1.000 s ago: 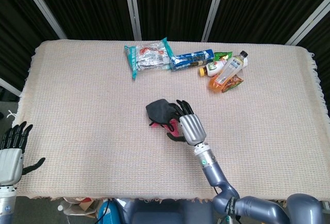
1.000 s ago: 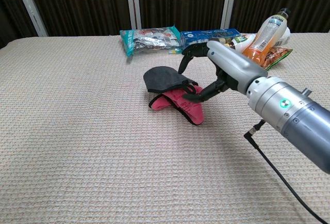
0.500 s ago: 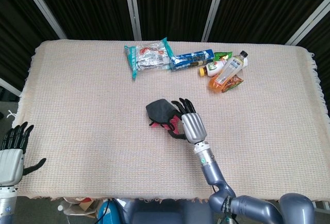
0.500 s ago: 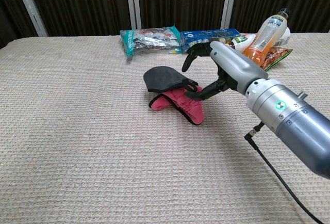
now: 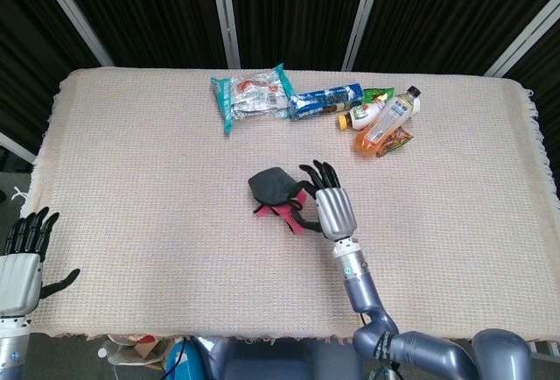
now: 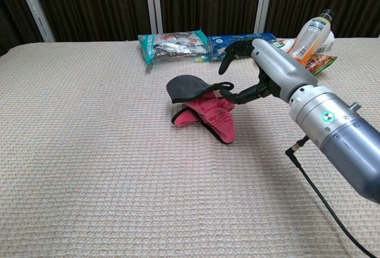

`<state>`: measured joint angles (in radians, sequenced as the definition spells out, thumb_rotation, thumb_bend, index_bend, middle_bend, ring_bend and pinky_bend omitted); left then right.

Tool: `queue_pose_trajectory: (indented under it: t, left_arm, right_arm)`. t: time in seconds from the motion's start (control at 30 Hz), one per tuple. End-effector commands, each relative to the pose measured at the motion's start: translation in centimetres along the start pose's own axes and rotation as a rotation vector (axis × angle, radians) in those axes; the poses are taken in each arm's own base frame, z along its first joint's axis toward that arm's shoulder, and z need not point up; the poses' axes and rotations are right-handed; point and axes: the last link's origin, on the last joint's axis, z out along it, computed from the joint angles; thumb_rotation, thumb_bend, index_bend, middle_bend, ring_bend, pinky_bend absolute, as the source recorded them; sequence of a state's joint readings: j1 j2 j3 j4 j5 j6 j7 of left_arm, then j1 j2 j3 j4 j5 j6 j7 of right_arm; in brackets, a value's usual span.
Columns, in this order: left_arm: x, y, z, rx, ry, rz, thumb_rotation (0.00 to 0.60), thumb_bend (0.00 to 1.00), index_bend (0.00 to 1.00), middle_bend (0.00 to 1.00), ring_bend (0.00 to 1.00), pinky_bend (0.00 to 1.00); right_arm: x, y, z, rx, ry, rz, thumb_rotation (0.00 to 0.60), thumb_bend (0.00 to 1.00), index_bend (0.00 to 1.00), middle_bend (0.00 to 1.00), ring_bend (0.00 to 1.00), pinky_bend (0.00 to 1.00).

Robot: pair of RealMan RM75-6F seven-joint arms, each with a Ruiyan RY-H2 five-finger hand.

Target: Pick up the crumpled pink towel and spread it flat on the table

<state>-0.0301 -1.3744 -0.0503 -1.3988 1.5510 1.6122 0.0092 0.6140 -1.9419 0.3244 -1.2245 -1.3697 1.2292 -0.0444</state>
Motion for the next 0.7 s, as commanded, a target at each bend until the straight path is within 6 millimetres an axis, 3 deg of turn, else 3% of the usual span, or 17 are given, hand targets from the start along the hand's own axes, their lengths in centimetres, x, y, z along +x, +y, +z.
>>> queue_pose_trajectory:
  t: [0.03,0.7]
  left_arm:
    - [-0.02,-0.01,-0.04,0.0,-0.002,0.0,0.6,0.04,0.0,0.0,0.0,0.0]
    - [-0.12,-0.02,-0.15,-0.002,-0.011,-0.007,0.6,0.04,0.0,0.0,0.0,0.0]
  right_arm:
    - [-0.03,0.13,0.08,-0.009,0.003,-0.001,0.6,0.32,0.45,0.19,0.06,0.04]
    - [-0.72,0.74,-0.14,-0.037,-0.004,-0.013,0.6,0.35,0.45,0.19,0.07,0.04]
